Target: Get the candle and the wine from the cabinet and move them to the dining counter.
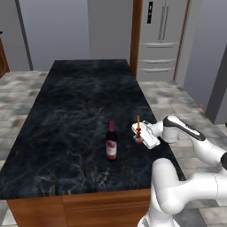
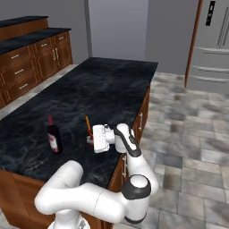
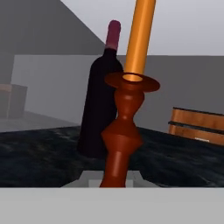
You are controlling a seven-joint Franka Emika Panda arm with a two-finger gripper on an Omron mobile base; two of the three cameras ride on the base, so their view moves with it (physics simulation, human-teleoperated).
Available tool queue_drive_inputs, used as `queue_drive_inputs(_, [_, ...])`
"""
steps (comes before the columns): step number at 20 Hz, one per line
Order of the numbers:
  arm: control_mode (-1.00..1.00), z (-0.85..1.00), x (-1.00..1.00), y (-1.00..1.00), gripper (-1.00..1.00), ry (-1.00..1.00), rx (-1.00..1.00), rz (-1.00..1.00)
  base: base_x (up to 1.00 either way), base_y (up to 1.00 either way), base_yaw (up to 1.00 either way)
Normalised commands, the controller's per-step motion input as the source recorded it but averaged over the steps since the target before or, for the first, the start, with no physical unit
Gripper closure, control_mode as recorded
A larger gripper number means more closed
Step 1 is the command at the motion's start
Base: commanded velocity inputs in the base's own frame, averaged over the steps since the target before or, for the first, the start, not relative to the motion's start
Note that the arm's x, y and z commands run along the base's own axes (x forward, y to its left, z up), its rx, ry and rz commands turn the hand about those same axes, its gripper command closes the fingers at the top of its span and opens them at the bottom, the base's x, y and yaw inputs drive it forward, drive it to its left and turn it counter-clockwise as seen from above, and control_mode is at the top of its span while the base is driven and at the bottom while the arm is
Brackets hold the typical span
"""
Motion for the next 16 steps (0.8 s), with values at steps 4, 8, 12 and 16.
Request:
queue_drive_inputs(4, [-1.0,-0.22,0.0,0.01,1.0,0.0,0.11,0.11,0.0,0.0,0.0])
queue_drive_inputs(8, [-1.0,-0.24,0.0,0.04,1.0,0.0,0.03,0.09,0.0,0.0,0.0])
queue_drive_inputs(12, [-1.0,-0.28,0.01,0.05,1.0,0.0,0.01,0.07,0.0,0.0,0.0])
queue_drive_inputs(16, [-1.0,-0.24,0.03,0.03,1.0,0.0,0.04,0.06,0.0,0.0,0.0])
